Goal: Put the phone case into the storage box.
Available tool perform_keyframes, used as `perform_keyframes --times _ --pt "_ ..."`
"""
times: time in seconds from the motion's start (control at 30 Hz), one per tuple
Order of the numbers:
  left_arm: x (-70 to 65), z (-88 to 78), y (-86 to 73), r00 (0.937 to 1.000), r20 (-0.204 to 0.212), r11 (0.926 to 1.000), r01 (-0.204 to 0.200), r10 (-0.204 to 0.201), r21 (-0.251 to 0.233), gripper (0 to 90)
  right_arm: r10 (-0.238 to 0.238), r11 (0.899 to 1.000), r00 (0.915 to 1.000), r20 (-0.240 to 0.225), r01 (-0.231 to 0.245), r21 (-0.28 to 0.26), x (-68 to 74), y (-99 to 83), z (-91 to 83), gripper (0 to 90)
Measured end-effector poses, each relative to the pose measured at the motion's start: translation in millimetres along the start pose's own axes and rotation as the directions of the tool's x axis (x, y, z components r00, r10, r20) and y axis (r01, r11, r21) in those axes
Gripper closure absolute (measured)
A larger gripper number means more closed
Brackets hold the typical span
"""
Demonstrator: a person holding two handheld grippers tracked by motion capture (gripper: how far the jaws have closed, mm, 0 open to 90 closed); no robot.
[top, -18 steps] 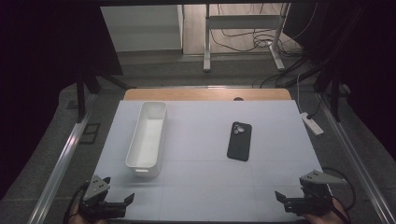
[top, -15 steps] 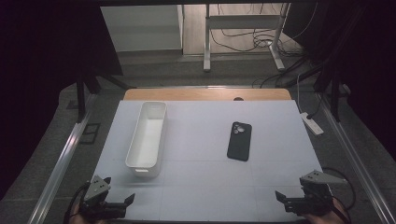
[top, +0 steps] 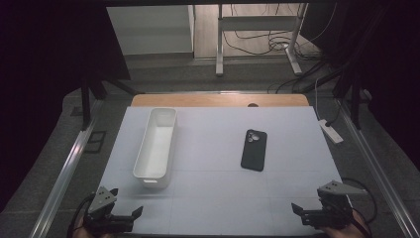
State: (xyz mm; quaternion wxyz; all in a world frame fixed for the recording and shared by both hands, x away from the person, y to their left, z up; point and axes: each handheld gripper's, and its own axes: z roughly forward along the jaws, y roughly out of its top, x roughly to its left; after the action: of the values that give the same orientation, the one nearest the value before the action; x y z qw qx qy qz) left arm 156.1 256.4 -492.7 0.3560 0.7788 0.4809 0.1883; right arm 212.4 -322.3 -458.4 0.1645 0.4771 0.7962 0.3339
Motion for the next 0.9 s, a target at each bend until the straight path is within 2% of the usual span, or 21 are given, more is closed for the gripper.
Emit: perform_keyframes --times 0.17,0.6,0.9 --pt "2.6 -1.8 -0.9 0.9997 0.015 0.9997 0.017 -0.017 -0.017 0.0 -0.004 1.0 1.0 0.0 0.004 0.007 0.1 0.4 0.5 0.0" --pt "0.1 -2.0 -0.3 1.0 -0.003 0.9999 -0.006 0.006 -0.011 0.0 0.012 1.0 0.9999 -0.008 -0.012 0.018 -1.3 1.6 1.8 0.0" --pt "-1.8 0.5 0.2 0.9997 -0.001 0.9997 -0.022 0.022 0.011 0.0 -0.001 1.0 1.0 0.003 0.001 0.023 -1.8 4.6 5.4 0.0"
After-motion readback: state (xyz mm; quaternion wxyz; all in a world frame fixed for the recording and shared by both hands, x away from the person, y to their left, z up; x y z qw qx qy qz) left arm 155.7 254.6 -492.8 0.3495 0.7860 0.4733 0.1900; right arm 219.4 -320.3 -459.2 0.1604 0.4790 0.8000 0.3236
